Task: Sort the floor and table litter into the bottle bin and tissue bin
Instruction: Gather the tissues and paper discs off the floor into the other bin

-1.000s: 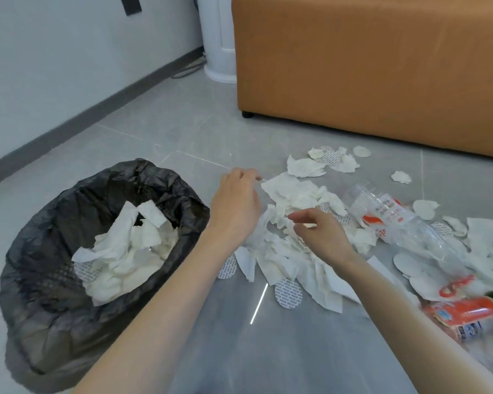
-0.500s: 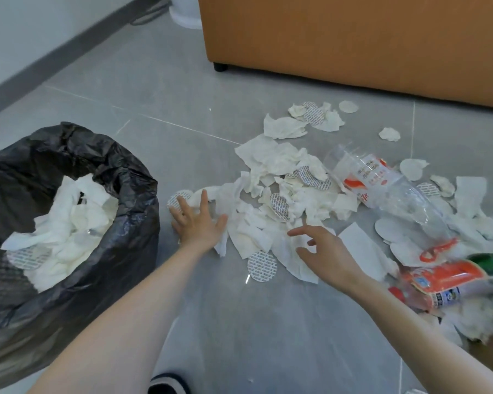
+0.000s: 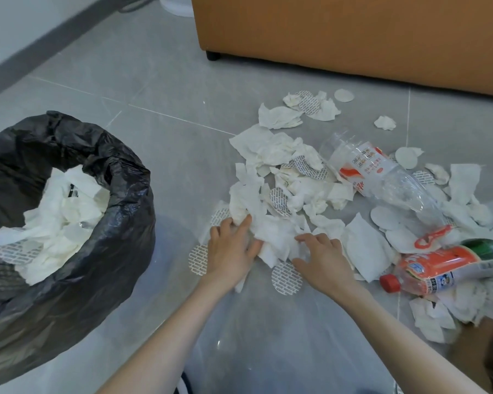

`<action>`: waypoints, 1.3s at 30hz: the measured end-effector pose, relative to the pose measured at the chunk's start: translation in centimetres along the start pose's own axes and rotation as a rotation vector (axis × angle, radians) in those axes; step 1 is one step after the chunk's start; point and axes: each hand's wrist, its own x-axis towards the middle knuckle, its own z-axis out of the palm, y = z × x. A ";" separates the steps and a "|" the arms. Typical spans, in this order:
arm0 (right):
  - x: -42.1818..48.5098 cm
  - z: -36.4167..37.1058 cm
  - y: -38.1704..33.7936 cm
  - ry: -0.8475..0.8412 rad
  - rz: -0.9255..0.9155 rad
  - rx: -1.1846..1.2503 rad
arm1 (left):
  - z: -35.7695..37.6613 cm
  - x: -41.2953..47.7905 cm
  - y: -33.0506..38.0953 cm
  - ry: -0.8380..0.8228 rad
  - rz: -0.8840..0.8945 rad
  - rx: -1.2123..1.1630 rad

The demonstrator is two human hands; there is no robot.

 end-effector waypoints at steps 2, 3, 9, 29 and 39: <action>-0.2 -0.3 0.1 0.084 0.064 0.003 | -0.2 -0.5 1.0 -0.077 0.017 -0.145; -0.3 -0.4 0.0 0.153 0.063 0.006 | -0.5 -0.6 1.4 -0.078 0.019 -0.234; -0.7 0.1 -2.0 0.116 -0.218 0.134 | -2.6 -1.0 -0.8 -0.048 0.006 -0.231; -1.6 1.1 -1.5 0.289 -0.076 0.343 | -0.1 -4.8 -3.4 0.051 -0.032 -0.151; -2.6 -3.0 -1.4 0.296 0.114 0.959 | -2.8 -4.4 -3.3 0.257 -0.053 -0.328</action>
